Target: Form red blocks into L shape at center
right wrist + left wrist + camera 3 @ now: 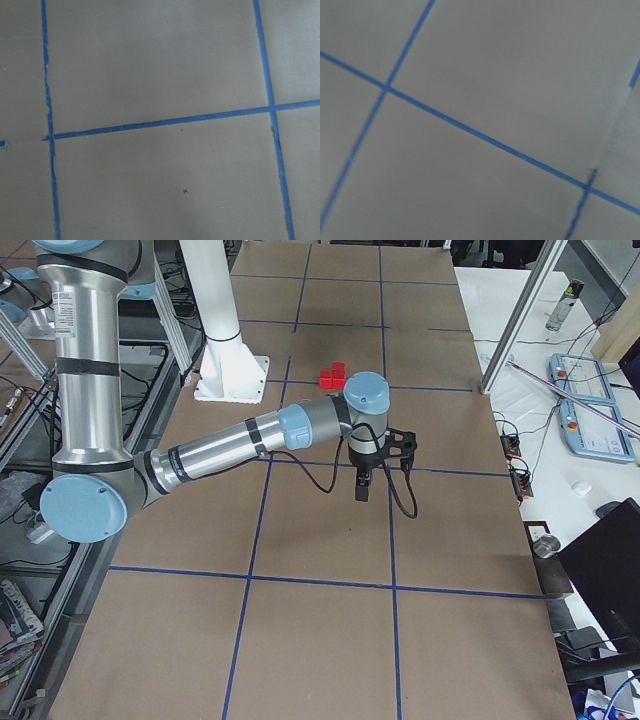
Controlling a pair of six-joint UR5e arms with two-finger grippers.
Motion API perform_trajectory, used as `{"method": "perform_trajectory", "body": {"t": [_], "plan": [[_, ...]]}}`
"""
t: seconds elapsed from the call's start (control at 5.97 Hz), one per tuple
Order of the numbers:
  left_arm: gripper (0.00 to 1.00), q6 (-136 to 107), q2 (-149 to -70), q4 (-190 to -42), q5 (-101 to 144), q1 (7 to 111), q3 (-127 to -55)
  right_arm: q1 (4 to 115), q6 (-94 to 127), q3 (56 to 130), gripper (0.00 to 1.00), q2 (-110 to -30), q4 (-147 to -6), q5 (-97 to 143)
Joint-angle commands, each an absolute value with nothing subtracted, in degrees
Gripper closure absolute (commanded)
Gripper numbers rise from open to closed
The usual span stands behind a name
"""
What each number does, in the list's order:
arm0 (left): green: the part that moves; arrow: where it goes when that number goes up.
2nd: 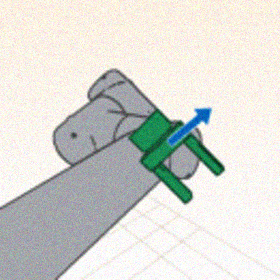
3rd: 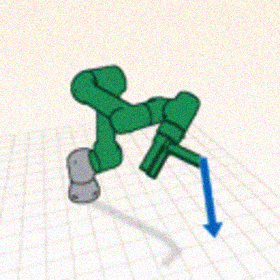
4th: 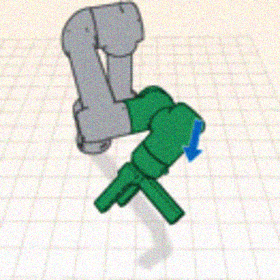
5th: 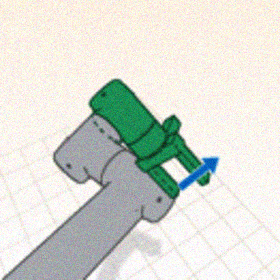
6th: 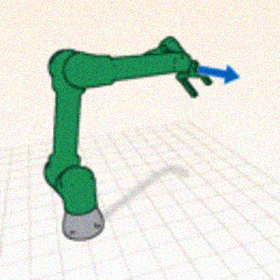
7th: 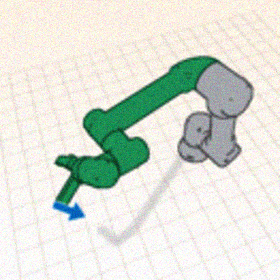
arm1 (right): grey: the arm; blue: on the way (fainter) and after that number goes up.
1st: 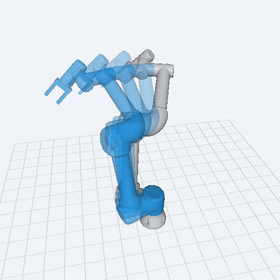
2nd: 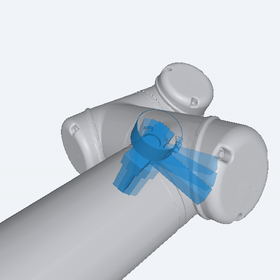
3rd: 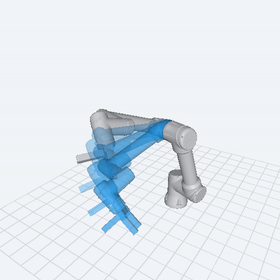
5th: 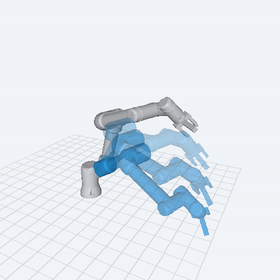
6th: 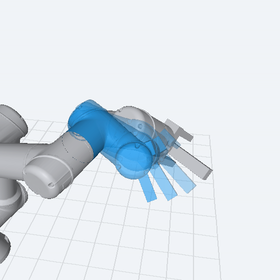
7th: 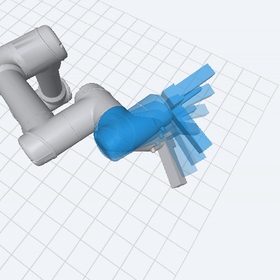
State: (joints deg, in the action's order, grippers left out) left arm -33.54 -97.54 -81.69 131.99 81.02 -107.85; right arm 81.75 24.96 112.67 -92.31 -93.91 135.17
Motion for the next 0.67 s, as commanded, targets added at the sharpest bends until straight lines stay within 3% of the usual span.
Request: {"method": "perform_trajectory", "body": {"t": [0.0, 0.5], "plan": [[0.0, 6.6, -97.2, -82.3, 132.3, 92.1, -95.3, 82.8, 19.2, 111.3, 0.0, -93.7, -94.1, 135.1], [0.0, 11.7, -89.7, -81.5, 132.7, 97.4, -96.5, 83.8, 9.3, 103.9, 0.0, -93.5, -93.6, 134.1]]}}
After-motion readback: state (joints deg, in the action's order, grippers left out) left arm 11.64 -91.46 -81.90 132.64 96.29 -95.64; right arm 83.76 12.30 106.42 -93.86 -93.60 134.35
